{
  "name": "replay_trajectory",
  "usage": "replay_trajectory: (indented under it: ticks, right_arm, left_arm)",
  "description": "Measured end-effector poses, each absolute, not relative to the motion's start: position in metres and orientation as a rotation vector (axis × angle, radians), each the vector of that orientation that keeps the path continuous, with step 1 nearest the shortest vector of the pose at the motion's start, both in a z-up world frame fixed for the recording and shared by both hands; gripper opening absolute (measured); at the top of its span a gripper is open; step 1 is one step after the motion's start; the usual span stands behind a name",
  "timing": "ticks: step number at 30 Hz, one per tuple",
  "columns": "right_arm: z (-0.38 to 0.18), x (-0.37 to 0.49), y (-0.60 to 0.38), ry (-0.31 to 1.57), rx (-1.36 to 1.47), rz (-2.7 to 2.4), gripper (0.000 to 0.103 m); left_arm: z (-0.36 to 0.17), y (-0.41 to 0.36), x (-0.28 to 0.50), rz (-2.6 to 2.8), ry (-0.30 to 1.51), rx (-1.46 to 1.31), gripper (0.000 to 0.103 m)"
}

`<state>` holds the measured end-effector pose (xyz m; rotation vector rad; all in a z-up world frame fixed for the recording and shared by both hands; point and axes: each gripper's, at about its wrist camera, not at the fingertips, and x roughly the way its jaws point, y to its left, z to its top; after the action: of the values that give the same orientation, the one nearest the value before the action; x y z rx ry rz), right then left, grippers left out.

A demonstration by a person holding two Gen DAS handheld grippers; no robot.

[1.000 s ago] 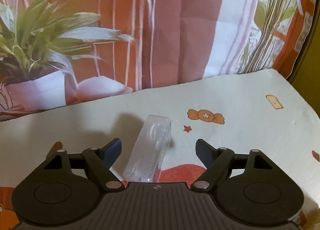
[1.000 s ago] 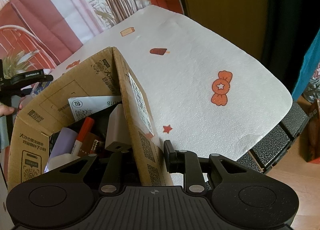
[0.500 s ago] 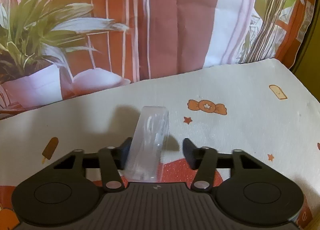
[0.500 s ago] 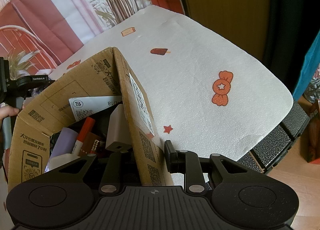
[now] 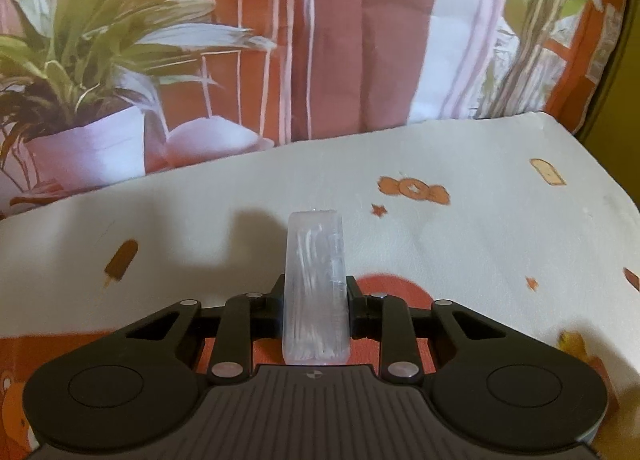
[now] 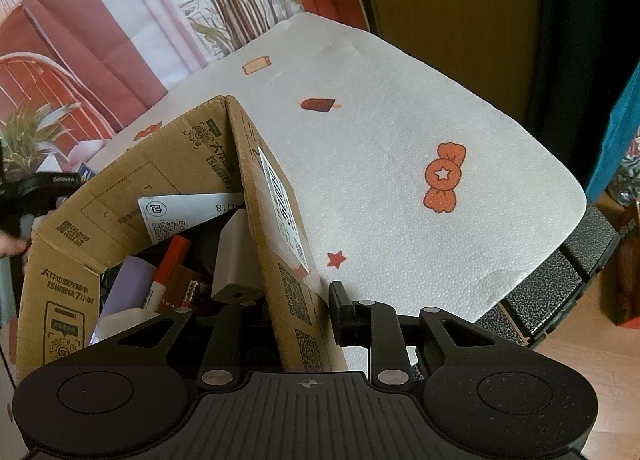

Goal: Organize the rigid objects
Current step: 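Lift the clear case with the left gripper and carry it into the box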

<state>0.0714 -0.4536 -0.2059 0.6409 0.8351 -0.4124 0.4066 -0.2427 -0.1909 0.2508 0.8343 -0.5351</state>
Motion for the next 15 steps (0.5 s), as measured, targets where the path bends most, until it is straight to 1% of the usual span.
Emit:
replay_trajectory:
  ticks: [7,15]
  right_arm:
    - [-0.205,0.071,-0.454,0.831,0.639,-0.412,0.022]
    - [-0.204,0.071,-0.453,0.826,0.629,-0.409,0.022]
  left_arm:
    - [-0.183,-0.210,0.375,-0.522,0.852,0.179,0.028]
    - [-0.165,-0.172,0.328,-0.495,0.825,0.102,0.028]
